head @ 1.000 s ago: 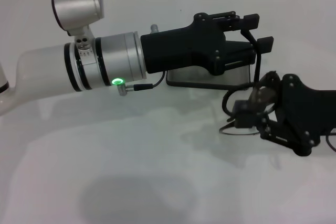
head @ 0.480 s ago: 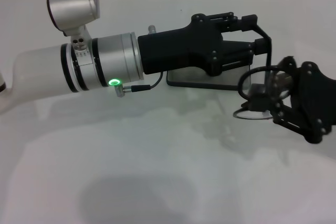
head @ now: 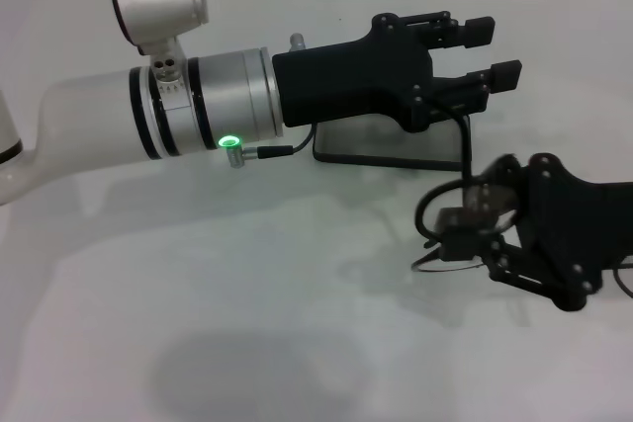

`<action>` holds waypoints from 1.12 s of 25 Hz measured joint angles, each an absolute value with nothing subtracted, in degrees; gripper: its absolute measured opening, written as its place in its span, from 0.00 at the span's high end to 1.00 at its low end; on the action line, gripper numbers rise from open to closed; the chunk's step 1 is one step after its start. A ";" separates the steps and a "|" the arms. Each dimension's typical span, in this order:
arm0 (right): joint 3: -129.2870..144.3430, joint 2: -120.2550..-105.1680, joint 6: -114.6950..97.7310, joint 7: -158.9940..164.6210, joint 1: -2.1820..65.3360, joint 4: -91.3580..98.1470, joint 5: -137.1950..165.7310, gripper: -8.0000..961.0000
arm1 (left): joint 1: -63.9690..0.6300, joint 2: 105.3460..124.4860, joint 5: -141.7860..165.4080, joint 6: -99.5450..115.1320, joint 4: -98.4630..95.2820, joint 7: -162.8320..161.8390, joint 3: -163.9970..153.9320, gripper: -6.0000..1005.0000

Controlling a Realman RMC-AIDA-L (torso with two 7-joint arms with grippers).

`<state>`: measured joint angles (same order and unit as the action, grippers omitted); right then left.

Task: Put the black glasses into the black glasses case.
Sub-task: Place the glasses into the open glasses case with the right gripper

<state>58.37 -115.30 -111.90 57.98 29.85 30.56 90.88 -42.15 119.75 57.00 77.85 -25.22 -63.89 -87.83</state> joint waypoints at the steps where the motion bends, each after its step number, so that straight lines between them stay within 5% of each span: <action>1: 58.40 -115.30 -111.30 58.47 30.20 30.07 90.96 0.87 | -42.16 119.76 56.97 77.99 -25.35 -63.77 -87.90 0.45; 28: 56.38 -114.35 -104.60 56.93 28.17 31.48 92.40 0.87 | -40.33 119.85 55.67 76.59 -24.02 -57.79 -84.79 0.45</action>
<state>56.38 -114.35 -104.60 56.93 28.17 31.48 92.40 -40.33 119.85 55.67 76.59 -24.02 -57.79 -84.79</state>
